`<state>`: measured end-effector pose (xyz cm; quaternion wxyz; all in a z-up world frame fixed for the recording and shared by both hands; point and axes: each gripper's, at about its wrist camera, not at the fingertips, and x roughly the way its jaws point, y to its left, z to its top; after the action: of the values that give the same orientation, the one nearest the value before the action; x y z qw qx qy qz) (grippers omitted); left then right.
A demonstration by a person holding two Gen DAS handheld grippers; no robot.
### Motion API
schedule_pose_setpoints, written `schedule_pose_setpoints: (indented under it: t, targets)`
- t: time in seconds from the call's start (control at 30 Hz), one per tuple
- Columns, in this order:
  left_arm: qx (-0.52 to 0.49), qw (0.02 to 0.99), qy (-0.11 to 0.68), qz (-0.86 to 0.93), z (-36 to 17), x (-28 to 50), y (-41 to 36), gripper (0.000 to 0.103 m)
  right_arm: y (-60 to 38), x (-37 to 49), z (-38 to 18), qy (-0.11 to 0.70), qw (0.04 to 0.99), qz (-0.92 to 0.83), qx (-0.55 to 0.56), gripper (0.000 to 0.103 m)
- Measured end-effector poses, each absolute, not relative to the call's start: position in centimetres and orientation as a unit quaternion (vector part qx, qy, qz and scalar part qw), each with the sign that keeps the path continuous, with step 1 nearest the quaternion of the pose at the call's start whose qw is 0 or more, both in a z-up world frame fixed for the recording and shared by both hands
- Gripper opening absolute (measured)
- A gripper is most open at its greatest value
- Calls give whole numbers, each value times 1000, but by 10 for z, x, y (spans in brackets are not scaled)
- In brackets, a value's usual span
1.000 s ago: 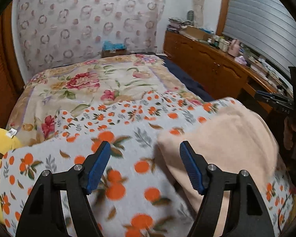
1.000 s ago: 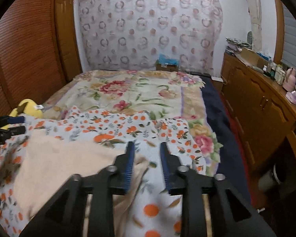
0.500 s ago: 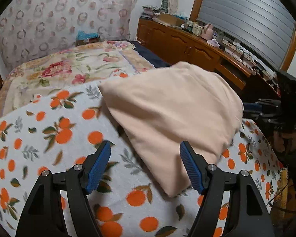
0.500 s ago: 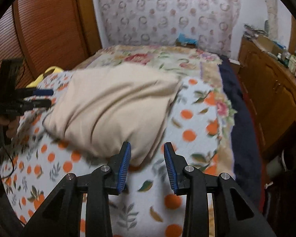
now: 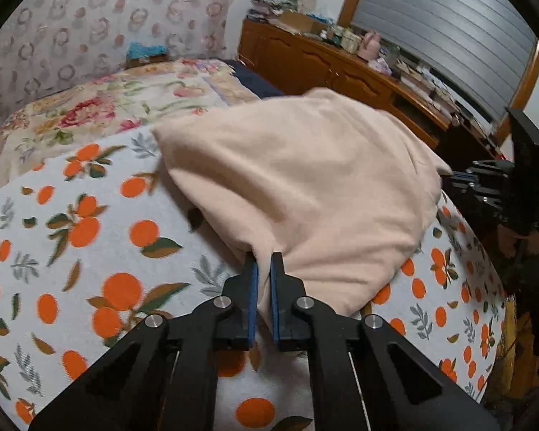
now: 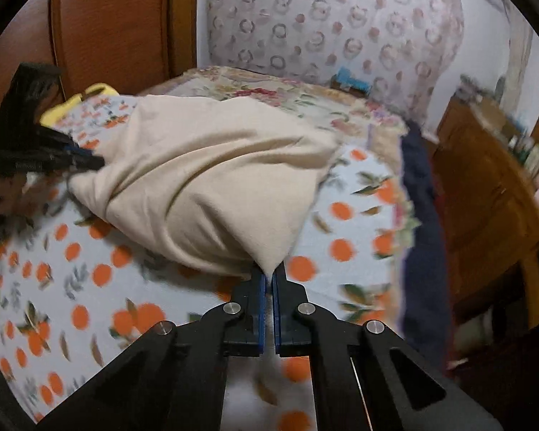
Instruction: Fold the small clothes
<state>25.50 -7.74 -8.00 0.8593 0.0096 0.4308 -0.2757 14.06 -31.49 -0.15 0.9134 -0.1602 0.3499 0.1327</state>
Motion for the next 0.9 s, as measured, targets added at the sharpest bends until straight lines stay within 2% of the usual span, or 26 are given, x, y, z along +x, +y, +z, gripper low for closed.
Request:
schedule_pose_setpoints:
  t: [0.1,0.33,0.4,0.43,0.47,0.5,0.57,0.6,0.63,0.77,0.9]
  targets:
    - [6,864,421,-274,-73,252,-74,7,-323,132,4,350,914,93,-183,2]
    - [10,864,428,-266,-73,250,-74,7,-339,136,-6,369,916,93,-129,2]
    - [9,864,427,-267,-72,250,-72,14,-341,135,-2,360,920,98,-117,2]
    - [10,866,424,-265,-71,250,-71,26,-336,130,1,354,923,101,-112,3]
    - [8,871,417,-261,-68,251,-68,39,-337,129,3,349,925,100,-111,9]
    - [4,874,411,-260,-66,252,-66,44,-337,127,8,340,929,95,-112,13]
    - [-1,877,408,-254,-63,260,-64,54,-339,127,15,323,935,95,-108,37]
    - [-2,877,409,-252,-63,264,-63,57,-339,129,18,315,939,96,-103,43]
    - [-4,878,408,-251,-62,268,-63,64,-339,132,24,305,943,97,-96,55]
    - [-5,880,413,-234,-66,290,-64,66,-330,157,26,295,946,116,-70,64]
    - [-4,878,422,-226,-72,308,-67,66,-320,199,9,314,938,143,-37,65]
